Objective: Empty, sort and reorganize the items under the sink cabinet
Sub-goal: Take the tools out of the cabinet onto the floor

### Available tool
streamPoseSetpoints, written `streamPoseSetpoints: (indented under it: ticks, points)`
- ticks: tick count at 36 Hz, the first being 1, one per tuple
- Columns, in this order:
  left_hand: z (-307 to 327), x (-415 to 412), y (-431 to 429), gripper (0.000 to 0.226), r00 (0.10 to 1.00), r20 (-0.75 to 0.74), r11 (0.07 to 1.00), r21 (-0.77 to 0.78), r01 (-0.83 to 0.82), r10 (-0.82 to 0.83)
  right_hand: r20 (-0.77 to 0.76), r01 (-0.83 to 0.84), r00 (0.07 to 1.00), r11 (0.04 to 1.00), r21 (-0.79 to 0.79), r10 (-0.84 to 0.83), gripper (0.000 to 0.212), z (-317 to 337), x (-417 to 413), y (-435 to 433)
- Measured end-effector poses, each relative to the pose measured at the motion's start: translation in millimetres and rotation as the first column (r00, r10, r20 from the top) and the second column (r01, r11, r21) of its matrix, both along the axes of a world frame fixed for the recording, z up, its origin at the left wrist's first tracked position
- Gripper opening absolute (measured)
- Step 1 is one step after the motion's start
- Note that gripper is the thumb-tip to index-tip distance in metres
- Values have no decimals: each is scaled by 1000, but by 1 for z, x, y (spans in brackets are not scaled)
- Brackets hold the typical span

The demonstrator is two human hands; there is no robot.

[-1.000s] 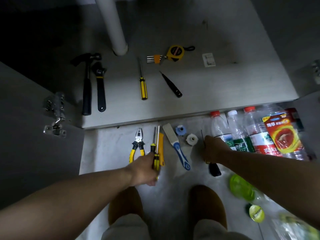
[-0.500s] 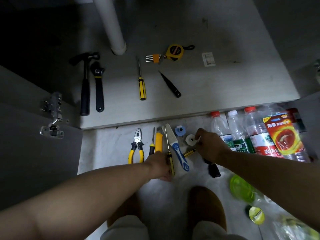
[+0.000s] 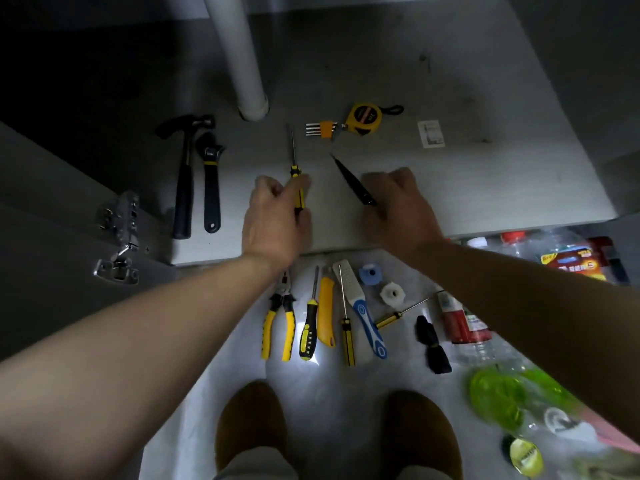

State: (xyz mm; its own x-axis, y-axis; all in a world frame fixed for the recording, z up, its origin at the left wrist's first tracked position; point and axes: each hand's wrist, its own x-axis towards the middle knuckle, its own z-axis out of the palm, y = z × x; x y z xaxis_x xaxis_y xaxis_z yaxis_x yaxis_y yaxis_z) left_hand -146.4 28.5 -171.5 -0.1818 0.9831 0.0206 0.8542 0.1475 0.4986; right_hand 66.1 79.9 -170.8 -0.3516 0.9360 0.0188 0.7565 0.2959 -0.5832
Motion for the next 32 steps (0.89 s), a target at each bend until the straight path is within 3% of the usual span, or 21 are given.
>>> streamPoseSetpoints:
  ticks: [4, 9, 12, 14, 18, 22, 24, 27, 30, 32]
  points:
    - [-5, 3, 14, 40, 998, 39, 996, -81, -35, 38, 162, -51, 985, 998, -25, 55, 51, 2, -18, 20]
    - [-5, 1, 9, 15, 999, -11, 998, -51, -46, 45, 192, -60, 980, 997, 57, 48, 25, 5, -27, 11]
    - [-6, -3, -7, 11, 999, -12, 999, -40, -35, 35, 185, -54, 982, 998, 15, 50, 23, 7, -24, -3]
    - [-5, -7, -25, 12, 999, 8, 999, -16, 41, -41, 174, -64, 982, 997, -31, 68, 27, 9, -19, -15]
    - [-2, -17, -67, 32, 931, -17, 931, -21, 365, -365, 97, -179, 978, 982, -65, 184, 21, 9, 0, -51]
    - [-7, -22, -106, 41, 850, -40, 842, -169, 512, -525, 68, -231, 966, 950, -209, 250, 22, -1, 28, -91]
    - [-13, -27, -121, 42, 855, 16, 818, -280, 501, -518, 135, -194, 961, 938, -286, 240, 23, -12, 43, -105]
    - [-27, -40, -134, 63, 834, 13, 773, -368, 517, -551, 212, -54, 965, 908, -415, 154, 25, -28, 60, -111]
    - [-29, -49, -139, 44, 866, 29, 776, -428, 462, -499, 333, 146, 941, 820, -553, 57, 25, -38, 70, -104]
    - [-35, -53, -143, 55, 870, 14, 776, -446, 446, -493, 385, 231, 922, 761, -607, 28, 22, -41, 73, -100]
